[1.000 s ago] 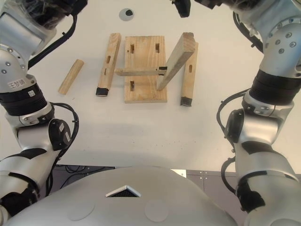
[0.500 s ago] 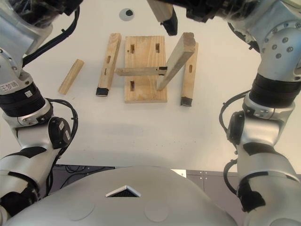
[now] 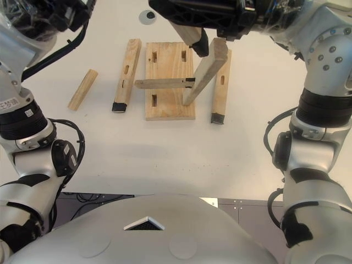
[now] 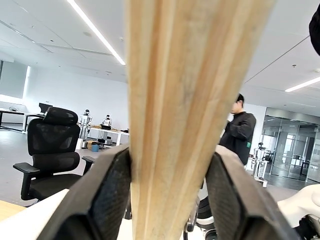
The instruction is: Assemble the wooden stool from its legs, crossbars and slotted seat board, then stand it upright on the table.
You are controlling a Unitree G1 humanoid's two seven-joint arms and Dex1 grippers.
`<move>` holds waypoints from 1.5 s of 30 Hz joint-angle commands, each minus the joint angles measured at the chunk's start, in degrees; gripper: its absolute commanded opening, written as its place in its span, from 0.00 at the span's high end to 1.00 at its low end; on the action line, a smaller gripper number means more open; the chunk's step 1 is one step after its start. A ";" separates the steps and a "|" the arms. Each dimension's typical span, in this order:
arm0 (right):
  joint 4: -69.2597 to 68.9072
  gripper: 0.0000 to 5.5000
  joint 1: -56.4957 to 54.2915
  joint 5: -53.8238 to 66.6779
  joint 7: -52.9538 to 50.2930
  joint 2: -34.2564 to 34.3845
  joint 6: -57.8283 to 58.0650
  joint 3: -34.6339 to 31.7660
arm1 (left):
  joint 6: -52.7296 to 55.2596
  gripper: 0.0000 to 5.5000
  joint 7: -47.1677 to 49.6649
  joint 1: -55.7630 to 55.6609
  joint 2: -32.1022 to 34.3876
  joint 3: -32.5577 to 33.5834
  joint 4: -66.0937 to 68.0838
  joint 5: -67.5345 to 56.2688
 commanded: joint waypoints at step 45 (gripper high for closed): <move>20.16 0.18 -1.88 -16.40 0.01 -3.72 -17.37 -1.94 | -26.39 0.63 -31.08 19.24 10.08 -3.18 30.14 33.83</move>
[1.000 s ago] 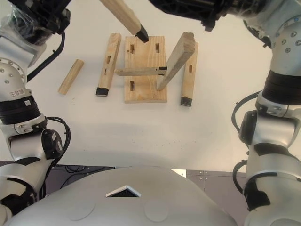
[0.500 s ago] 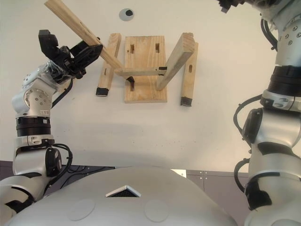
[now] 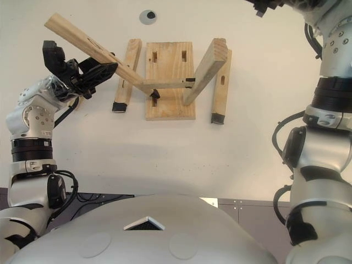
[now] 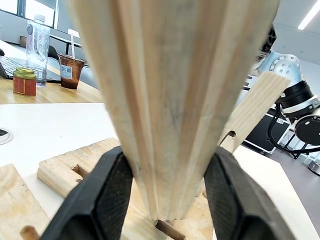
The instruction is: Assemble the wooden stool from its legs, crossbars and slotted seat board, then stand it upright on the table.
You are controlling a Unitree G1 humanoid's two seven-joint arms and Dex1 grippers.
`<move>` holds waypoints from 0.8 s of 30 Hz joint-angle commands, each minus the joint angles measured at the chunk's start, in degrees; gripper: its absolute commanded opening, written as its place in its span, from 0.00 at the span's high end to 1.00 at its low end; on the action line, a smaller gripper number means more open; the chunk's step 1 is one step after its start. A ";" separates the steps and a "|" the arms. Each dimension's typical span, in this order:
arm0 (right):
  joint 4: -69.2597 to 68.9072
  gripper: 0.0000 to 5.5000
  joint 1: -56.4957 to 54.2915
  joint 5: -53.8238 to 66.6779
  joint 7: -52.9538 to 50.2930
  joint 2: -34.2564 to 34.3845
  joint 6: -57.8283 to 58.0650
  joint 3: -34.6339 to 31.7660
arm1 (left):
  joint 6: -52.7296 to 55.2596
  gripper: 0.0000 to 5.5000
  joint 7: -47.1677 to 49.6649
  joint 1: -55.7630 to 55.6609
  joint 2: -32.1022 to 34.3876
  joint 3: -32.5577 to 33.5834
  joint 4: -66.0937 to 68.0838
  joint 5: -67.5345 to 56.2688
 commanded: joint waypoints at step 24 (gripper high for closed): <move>-1.42 0.18 3.49 -0.93 -0.28 1.01 -2.82 2.02 | -14.37 0.63 -14.80 -5.92 10.50 -8.52 5.06 12.99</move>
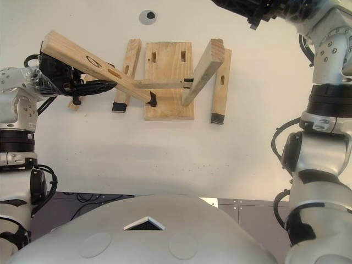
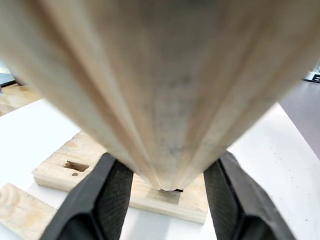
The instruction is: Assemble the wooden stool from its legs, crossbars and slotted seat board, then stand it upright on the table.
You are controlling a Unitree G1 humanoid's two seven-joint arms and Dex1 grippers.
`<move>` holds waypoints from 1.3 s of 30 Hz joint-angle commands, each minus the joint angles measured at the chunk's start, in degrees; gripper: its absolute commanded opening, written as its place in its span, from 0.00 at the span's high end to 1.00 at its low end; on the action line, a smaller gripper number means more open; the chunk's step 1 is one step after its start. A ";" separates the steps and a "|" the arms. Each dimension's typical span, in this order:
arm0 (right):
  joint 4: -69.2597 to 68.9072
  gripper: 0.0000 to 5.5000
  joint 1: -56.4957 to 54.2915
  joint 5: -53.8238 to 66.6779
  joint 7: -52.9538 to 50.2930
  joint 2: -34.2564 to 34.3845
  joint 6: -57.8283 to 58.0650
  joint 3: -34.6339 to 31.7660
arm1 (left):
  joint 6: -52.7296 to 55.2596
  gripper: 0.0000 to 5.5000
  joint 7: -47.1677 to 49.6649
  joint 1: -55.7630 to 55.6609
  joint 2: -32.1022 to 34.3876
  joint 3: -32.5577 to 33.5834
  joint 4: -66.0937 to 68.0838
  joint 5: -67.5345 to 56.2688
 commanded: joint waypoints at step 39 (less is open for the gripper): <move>-3.17 0.18 5.64 -2.18 -3.86 2.14 -3.24 -0.10 | 8.75 0.64 1.94 -9.26 6.05 -19.64 -16.11 14.23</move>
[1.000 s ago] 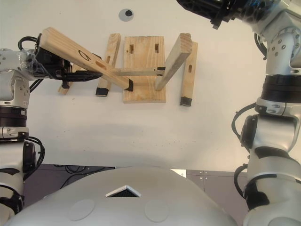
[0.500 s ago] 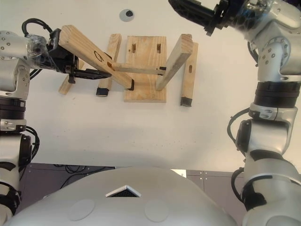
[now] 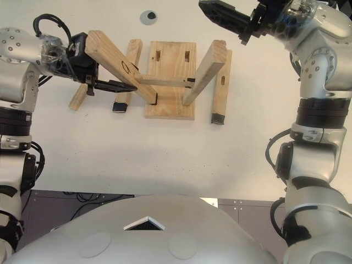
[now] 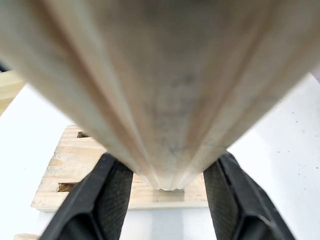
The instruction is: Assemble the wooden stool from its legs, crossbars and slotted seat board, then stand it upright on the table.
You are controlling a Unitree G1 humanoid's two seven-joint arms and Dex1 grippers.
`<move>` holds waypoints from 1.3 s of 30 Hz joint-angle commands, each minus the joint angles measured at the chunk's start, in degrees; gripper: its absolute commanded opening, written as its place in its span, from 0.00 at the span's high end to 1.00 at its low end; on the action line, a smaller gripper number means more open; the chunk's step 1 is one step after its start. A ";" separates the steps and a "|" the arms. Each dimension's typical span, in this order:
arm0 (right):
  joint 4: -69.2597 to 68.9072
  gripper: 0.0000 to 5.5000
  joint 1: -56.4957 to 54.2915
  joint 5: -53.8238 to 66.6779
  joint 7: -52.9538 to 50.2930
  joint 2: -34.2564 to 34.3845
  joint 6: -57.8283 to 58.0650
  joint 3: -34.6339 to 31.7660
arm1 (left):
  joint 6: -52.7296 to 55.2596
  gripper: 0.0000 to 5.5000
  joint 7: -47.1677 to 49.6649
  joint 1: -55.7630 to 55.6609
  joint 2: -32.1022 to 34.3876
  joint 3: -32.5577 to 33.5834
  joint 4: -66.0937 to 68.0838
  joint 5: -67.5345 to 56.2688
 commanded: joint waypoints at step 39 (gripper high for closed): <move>-15.44 0.18 21.31 15.62 3.30 -12.82 18.63 -16.61 | 5.13 0.40 10.50 22.66 11.54 6.28 -12.88 -4.51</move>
